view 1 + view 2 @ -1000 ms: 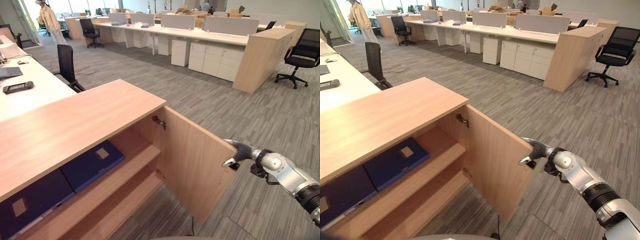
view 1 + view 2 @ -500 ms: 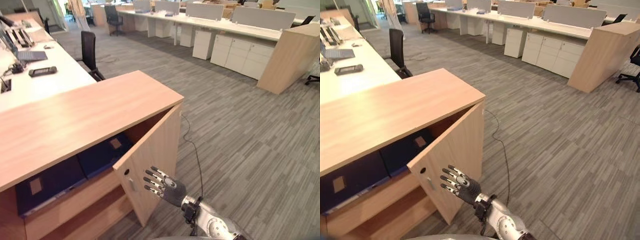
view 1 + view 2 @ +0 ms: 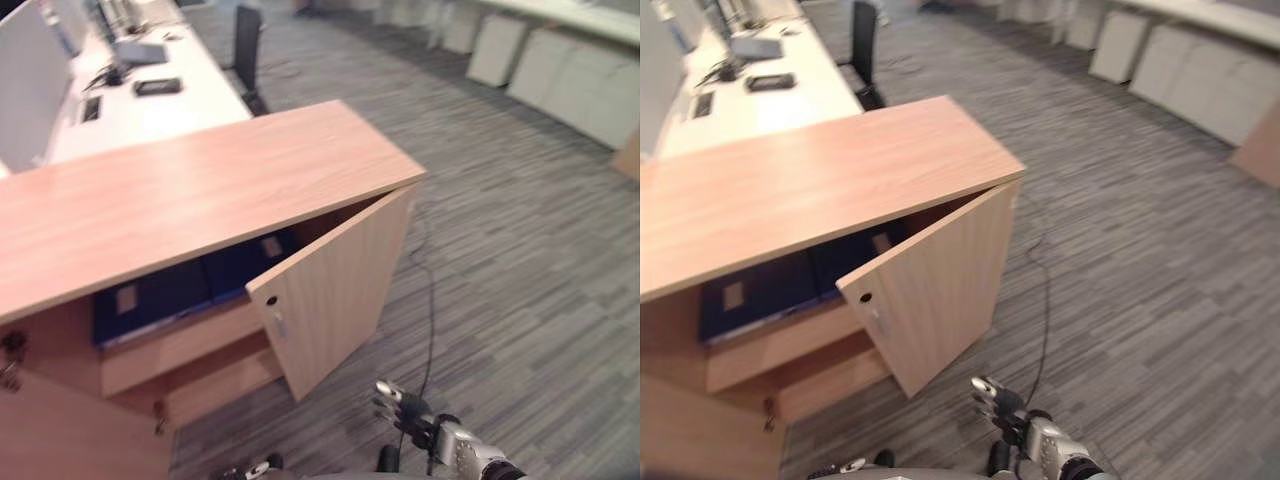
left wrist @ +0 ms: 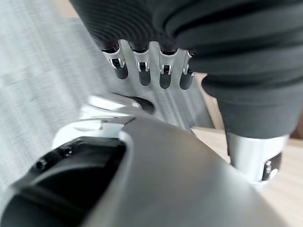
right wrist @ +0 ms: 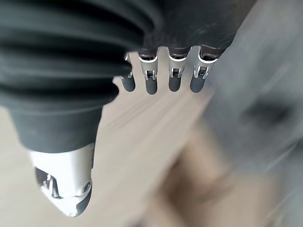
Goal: Put the empty folder in the office cabinet
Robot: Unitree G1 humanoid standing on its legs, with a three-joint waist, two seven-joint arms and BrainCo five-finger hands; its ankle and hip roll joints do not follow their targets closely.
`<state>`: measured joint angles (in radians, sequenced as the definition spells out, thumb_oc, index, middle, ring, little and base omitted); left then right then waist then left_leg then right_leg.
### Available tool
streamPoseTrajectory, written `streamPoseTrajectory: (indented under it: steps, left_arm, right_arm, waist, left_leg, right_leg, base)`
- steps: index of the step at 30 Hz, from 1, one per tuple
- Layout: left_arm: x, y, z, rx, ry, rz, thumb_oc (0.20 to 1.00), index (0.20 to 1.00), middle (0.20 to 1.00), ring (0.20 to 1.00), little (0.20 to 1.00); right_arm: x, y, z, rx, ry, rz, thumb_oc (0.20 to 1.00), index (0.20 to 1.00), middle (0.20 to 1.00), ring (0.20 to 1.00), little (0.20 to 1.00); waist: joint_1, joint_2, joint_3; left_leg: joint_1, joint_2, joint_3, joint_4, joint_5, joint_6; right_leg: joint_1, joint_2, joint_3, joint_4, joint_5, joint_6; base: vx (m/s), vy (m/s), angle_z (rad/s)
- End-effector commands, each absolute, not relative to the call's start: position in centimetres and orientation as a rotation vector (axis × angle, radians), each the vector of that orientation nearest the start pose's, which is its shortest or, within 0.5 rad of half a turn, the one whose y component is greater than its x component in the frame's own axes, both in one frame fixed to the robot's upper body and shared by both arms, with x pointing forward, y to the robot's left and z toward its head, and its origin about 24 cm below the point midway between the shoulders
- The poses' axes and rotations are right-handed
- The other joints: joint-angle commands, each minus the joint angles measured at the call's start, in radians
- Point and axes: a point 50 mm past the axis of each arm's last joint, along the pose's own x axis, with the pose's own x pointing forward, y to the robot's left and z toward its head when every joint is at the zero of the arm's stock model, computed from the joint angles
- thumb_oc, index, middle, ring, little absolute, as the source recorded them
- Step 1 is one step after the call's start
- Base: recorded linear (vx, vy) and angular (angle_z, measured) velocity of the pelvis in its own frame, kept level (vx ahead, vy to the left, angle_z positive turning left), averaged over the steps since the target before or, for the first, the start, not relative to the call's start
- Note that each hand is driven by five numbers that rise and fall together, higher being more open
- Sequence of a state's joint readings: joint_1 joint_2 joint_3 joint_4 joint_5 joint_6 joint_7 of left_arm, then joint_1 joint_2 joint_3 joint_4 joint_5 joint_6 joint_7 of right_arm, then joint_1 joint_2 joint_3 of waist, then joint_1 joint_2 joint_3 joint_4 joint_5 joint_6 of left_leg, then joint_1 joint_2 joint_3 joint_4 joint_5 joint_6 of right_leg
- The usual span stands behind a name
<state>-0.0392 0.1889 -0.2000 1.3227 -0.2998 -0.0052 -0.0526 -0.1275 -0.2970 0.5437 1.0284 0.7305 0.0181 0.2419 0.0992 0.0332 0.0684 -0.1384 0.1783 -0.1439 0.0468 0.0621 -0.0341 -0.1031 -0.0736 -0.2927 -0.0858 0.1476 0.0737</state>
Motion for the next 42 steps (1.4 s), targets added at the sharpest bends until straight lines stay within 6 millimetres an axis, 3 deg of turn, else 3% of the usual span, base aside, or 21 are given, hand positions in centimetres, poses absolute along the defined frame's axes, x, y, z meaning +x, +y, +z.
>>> streamPoseTrajectory:
  steps: [1,2,3,5,10,16,17,21,22,23,24,25,26,27,28,31,35,38,41,42]
  left_arm:
    - [8.4,20.1,-17.1,0.008,1.286,0.119,1.0,1.0,1.0,1.0,1.0]
    - [8.3,20.1,-17.1,0.014,1.29,0.119,1.0,1.0,1.0,1.0,1.0]
    - [7.6,19.8,-17.3,0.02,1.321,0.12,1.0,1.0,1.0,1.0,1.0]
    - [6.7,19.3,-17.5,0.032,1.359,0.096,1.0,1.0,1.0,1.0,1.0]
    - [6.1,19.1,-17.6,0.051,1.368,0.04,1.0,1.0,1.0,1.0,1.0]
    - [6.5,18.6,-17.6,0.077,1.354,-0.026,1.0,1.0,1.0,1.0,1.0]
    - [6.5,18.6,-17.6,0.077,1.354,-0.027,1.0,1.0,1.0,1.0,1.0]
    - [7.6,17.6,-17.5,0.182,1.316,-0.174,1.0,1.0,1.0,1.0,1.0]
    - [7.8,17.4,-17.5,0.197,1.304,-0.2,1.0,1.0,1.0,1.0,1.0]
    - [8.2,17.8,-17.4,0.223,1.291,-0.202,1.0,1.0,1.0,1.0,1.0]
    - [8.2,17.9,-17.4,0.234,1.292,-0.202,1.0,1.0,1.0,1.0,1.0]
    - [8.2,17.8,-17.4,0.233,1.291,-0.202,1.0,1.0,1.0,1.0,1.0]
    - [8.3,17.9,-17.3,0.231,1.289,-0.196,1.0,1.0,1.0,1.0,1.0]
    - [7.9,18.7,-17.4,0.223,1.306,-0.163,1.0,1.0,1.0,1.0,1.0]
    - [7.9,18.7,-17.4,0.223,1.306,-0.163,1.0,1.0,1.0,1.0,1.0]
    - [7.5,20.0,-17.3,0.218,1.316,-0.097,1.0,1.0,1.0,1.0,1.0]
    - [7.8,22.6,-16.7,0.212,1.283,0.029,1.0,1.0,1.0,1.0,1.0]
    - [8.9,24.2,-16.1,0.221,1.228,0.089,1.0,1.0,1.0,1.0,1.0]
    - [12.2,26.9,-14.3,0.331,1.106,0.141,1.0,1.0,1.0,1.0,1.0]
    - [15.5,28.2,-12.3,0.414,0.97,0.139,1.0,1.0,1.0,1.0,1.0]
  right_arm:
    - [15.9,-16.8,-14.7,0.01,1.034,0.179,1.0,1.0,1.0,1.0,1.0]
    - [15.3,-17.5,-15.1,-0.011,1.071,0.14,1.0,1.0,1.0,1.0,1.0]
    - [13.7,-19.5,-15.6,-0.065,1.137,0.056,1.0,1.0,1.0,1.0,1.0]
    - [11.5,-21.3,-16.1,-0.146,1.226,0.01,1.0,1.0,1.0,1.0,1.0]
    - [9.5,-22.1,-16.5,-0.268,1.304,0.073,1.0,1.0,1.0,1.0,1.0]
    - [9.1,-23.0,-16.4,-0.243,1.321,0.006,1.0,1.0,1.0,1.0,1.0]
    - [9.1,-23.0,-16.4,-0.242,1.321,0.006,1.0,1.0,1.0,1.0,1.0]
    - [8.2,-23.5,-16.5,-0.203,1.339,-0.031,1.0,1.0,1.0,1.0,1.0]
    - [8.1,-23.7,-16.5,-0.201,1.341,-0.037,1.0,1.0,1.0,1.0,1.0]
    - [8.5,-23.8,-16.4,-0.183,1.322,-0.058,1.0,1.0,1.0,1.0,1.0]
    - [8.9,-23.7,-16.3,-0.168,1.309,-0.066,1.0,1.0,1.0,1.0,1.0]
    - [8.9,-23.7,-16.3,-0.169,1.308,-0.066,1.0,1.0,1.0,1.0,1.0]
    - [9.3,-23.8,-16.2,-0.156,1.295,-0.08,1.0,1.0,1.0,1.0,1.0]
    - [9.6,-23.7,-16.2,-0.121,1.279,-0.109,1.0,1.0,1.0,1.0,1.0]
    - [9.6,-23.7,-16.2,-0.121,1.278,-0.109,1.0,1.0,1.0,1.0,1.0]
    - [9.6,-23.4,-16.2,-0.077,1.271,-0.133,1.0,1.0,1.0,1.0,1.0]
    - [8.6,-23.7,-16.4,-0.055,1.282,-0.167,1.0,1.0,1.0,1.0,1.0]
    - [7.9,-24.3,-16.4,-0.055,1.295,-0.195,1.0,1.0,1.0,1.0,1.0]
    - [7.4,-25.0,-16.3,-0.029,1.289,-0.258,1.0,1.0,1.0,1.0,1.0]
    - [7.0,-25.4,-16.2,-0.02,1.289,-0.284,1.0,1.0,1.0,1.0,1.0]
  waist:
    - [-0.016,-0.089,-0.011]
    - [-0.018,-0.083,-0.013]
    - [-0.036,-0.054,-0.03]
    - [-0.05,-0.018,-0.057]
    - [-0.039,-0.004,-0.083]
    - [-0.016,0.0,-0.103]
    - [-0.017,-0.001,-0.102]
    - [-0.016,0.0,-0.111]
    - [-0.024,0.002,-0.106]
    - [-0.058,0.014,-0.093]
    - [-0.08,0.022,-0.089]
    - [-0.073,0.024,-0.09]
    - [-0.086,0.034,-0.085]
    - [-0.103,0.04,-0.065]
    - [-0.101,0.04,-0.068]
    - [-0.119,0.031,-0.045]
    - [-0.105,0.017,-0.07]
    - [-0.098,0.017,-0.088]
    - [-0.096,0.012,-0.1]
    - [-0.093,0.008,-0.108]
  left_leg:
    - [0.009,0.028,0.337,-0.004,0.026,-0.097]
    - [0.019,0.035,0.369,0.002,0.02,-0.098]
    - [0.071,0.054,0.456,-0.023,0.003,-0.115]
    - [0.122,0.069,0.546,-0.083,0.03,-0.134]
    - [0.128,0.044,0.51,-0.117,0.033,-0.127]
    - [0.115,-0.081,0.413,-0.124,-0.029,-0.061]
    - [0.115,-0.083,0.411,-0.124,-0.03,-0.059]
    - [0.123,-0.191,0.329,-0.124,-0.072,-0.02]
    - [0.127,-0.218,0.298,-0.125,-0.077,-0.013]
    - [0.139,-0.242,0.247,-0.131,-0.084,0.002]
    - [0.145,-0.243,0.225,-0.134,-0.088,0.005]
    - [0.143,-0.239,0.232,-0.134,-0.09,0.003]
    - [0.134,-0.237,0.224,-0.134,-0.071,0.01]
    - [0.146,-0.244,0.18,-0.134,-0.064,0.016]
    - [0.142,-0.244,0.182,-0.134,-0.062,0.017]
    - [0.156,-0.259,0.123,-0.134,-0.059,0.028]
    - [0.159,-0.258,0.11,-0.134,-0.065,0.027]
    - [0.163,-0.243,0.114,-0.134,-0.066,0.018]
    - [0.167,-0.222,0.12,-0.134,-0.066,0.005]
    - [0.171,-0.213,0.121,-0.134,-0.069,0.001]
  right_leg:
    - [0.069,-0.037,-0.1,-0.001,-0.131,0.053]
    - [0.076,-0.045,-0.122,-0.001,-0.128,0.054]
    - [0.102,-0.063,-0.18,-0.001,-0.138,0.067]
    - [0.121,-0.095,-0.261,0.0,-0.127,0.07]
    - [0.141,-0.134,-0.301,0.002,-0.106,0.084]
    - [0.181,-0.258,-0.368,0.035,-0.055,0.122]
    - [0.182,-0.261,-0.37,0.037,-0.055,0.124]
    - [0.226,-0.393,-0.443,0.118,0.002,0.164]
    - [0.229,-0.433,-0.432,0.155,0.049,0.174]
    - [0.211,-0.464,-0.341,0.205,0.067,0.162]
    - [0.18,-0.436,-0.241,0.22,0.026,0.139]
    - [0.166,-0.435,-0.229,0.231,0.017,0.135]
    - [0.119,-0.383,-0.135,0.219,-0.037,0.092]
    - [0.057,-0.277,0.025,0.193,-0.095,0.081]
    - [0.053,-0.277,0.026,0.191,-0.092,0.081]
    - [0.027,-0.165,0.156,0.155,-0.11,0.086]
    - [0.077,-0.099,0.151,0.046,-0.096,0.087]
    - [0.094,-0.082,0.147,0.01,-0.092,0.085]
    - [0.107,-0.066,0.146,-0.001,-0.105,0.083]
    - [0.119,-0.06,0.142,-0.001,-0.113,0.081]
  base:
    - [-0.14,0.024,2.45]
    - [-0.02,0.093,2.66]
    - [0.01,0.146,2.18]
    - [0.03,0.224,1.49]
    - [0.03,0.138,0.91]
    - [0.04,0.233,0.43]
    - [0.03,0.157,0.45]
    - [0.08,0.279,0.68]
    - [0.08,0.246,1.42]
    - [0.06,0.22,1.55]
    - [0.03,0.138,1.56]
    - [-0.04,0.092,1.26]
    - [0.04,0.063,0.88]
    - [0.04,0.073,0.37]
    - [0.11,-0.005,0.13]
    - [0.06,-0.065,0.46]
    - [0.07,-0.119,0.7]
    - [0.09,-0.072,-0.12]
    - [0.08,-0.097,-0.02]
    - [0.07,-0.1,-0.01]
